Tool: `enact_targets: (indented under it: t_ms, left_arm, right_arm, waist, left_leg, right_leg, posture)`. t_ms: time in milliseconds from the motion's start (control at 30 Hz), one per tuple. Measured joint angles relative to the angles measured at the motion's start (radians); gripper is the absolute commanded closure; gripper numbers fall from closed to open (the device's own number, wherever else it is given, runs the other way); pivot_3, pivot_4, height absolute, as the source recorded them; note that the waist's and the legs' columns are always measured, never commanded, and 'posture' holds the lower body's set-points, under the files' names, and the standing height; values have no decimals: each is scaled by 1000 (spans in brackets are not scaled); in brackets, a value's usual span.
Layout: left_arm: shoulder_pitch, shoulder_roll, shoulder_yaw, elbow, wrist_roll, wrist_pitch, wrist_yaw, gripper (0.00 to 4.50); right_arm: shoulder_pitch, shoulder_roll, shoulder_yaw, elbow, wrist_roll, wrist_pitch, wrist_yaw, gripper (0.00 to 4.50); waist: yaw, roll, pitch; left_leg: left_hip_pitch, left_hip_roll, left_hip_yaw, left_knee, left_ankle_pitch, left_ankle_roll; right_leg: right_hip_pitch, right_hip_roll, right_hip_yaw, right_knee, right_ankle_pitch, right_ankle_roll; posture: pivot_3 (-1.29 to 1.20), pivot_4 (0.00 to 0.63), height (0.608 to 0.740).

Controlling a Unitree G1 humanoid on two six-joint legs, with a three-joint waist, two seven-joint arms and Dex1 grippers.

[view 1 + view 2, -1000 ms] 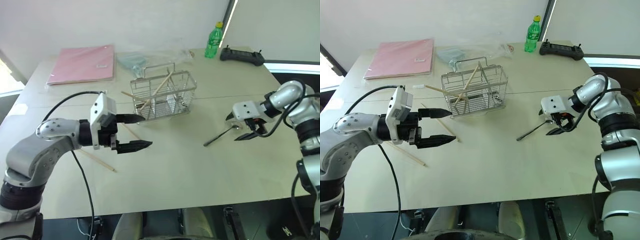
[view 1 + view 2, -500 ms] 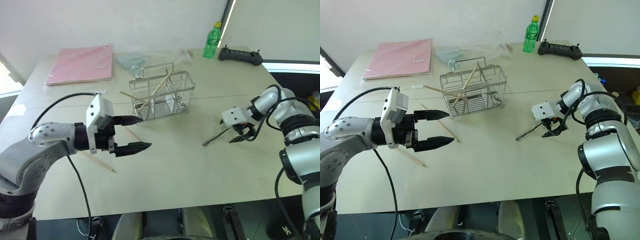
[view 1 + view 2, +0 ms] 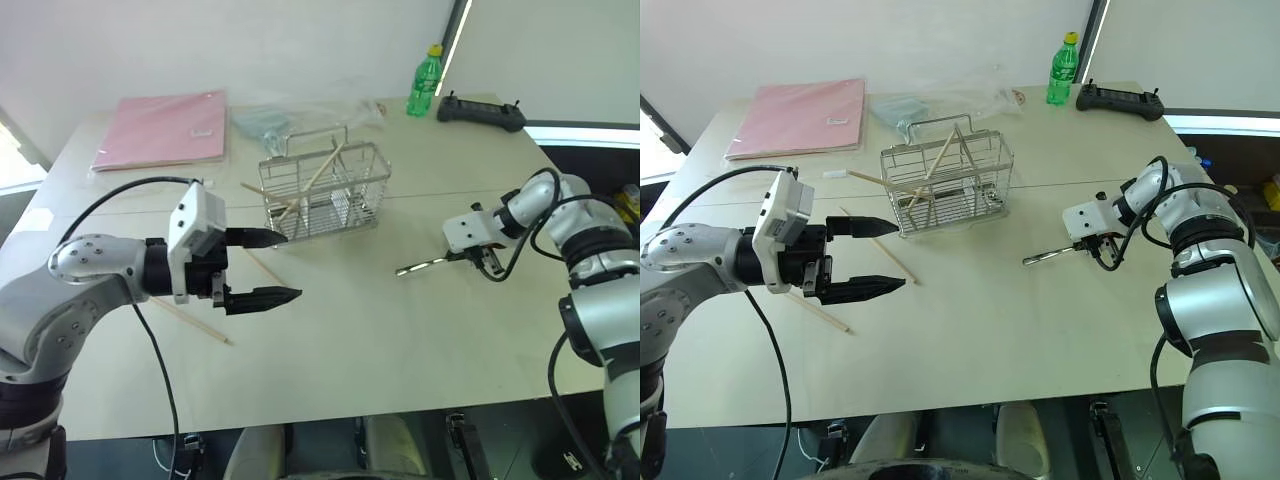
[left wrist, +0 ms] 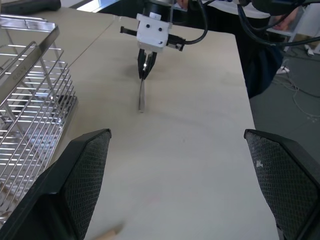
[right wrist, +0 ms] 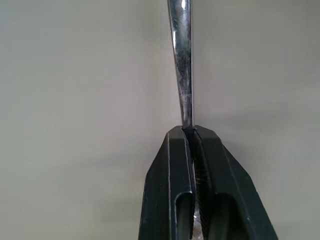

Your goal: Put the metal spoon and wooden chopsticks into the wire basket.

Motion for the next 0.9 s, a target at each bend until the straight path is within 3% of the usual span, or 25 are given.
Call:
enact_targets:
  t_ms: [233, 367, 467, 567, 633, 700, 800, 900]
  left_arm:
    - [-28, -3, -7, 24, 6, -6, -14, 0]
    - [-49, -6, -32, 72, 36, -38, -31, 0]
    - [-92, -23, -45, 115, 61, -62, -39, 0]
    - [-129, -30, -46, 153, 78, -80, -47, 0]
    - [-151, -36, -47, 187, 92, -90, -50, 0]
    - [-179, -51, -54, 211, 105, -108, -60, 0]
    - [-194, -62, -67, 230, 119, -126, -70, 0]
    - [-200, -72, -76, 250, 135, -134, -76, 0]
  right_arm:
    - [20, -2, -24, -19, 32, -6, 6, 4473]
    - [57, -10, -107, -139, 153, 9, 69, 4473]
    - [169, -49, -194, -436, 329, 159, 172, 4473]
    - [340, -120, -276, -832, 540, 474, 218, 4473]
    - [392, -138, -360, -1062, 730, 778, 166, 4473]
    - [351, -133, -483, -1222, 905, 1051, 24, 4473]
    - [225, -70, -627, -1273, 1016, 1233, -211, 4473]
    - [162, 15, -677, -1248, 1039, 1306, -406, 4473]
  waist:
    - [0, 0, 0]
    - [0, 1, 1]
    - [5, 1, 1]
    - [14, 2, 1]
    - [11, 3, 2]
    - [4, 4, 2]
    - [5, 2, 0]
    - [7, 1, 0]
  left_leg:
    - [0, 0, 0, 0, 0, 0]
    - [0, 0, 0, 0, 0, 0]
    - [-1, 0, -1, 0, 0, 0]
    - [-2, 0, -3, 0, 0, 0]
    - [-2, 0, -2, 1, 0, 0]
    - [-1, 1, 0, 2, 0, 0]
    - [0, 2, 0, 1, 0, 0]
    - [-2, 1, 0, 2, 0, 0]
  right_leg:
    - [0, 0, 0, 0, 0, 0]
    - [0, 0, 0, 0, 0, 1]
    - [0, 0, 0, 0, 1, 1]
    - [-1, 0, 0, 0, 1, 1]
    - [-1, -1, 0, 0, 0, 1]
    - [-2, -1, 0, 0, 0, -3]
    - [-1, 0, 0, 0, 0, -4]
    - [-2, 0, 0, 0, 0, -4]
  posture:
    - [0, 150, 709]
    - [0, 150, 709]
    - [0, 150, 709]
    - [0, 150, 709]
    - [0, 150, 709]
    - [0, 150, 709]
    - [0, 150, 709]
    - [0, 150, 709]
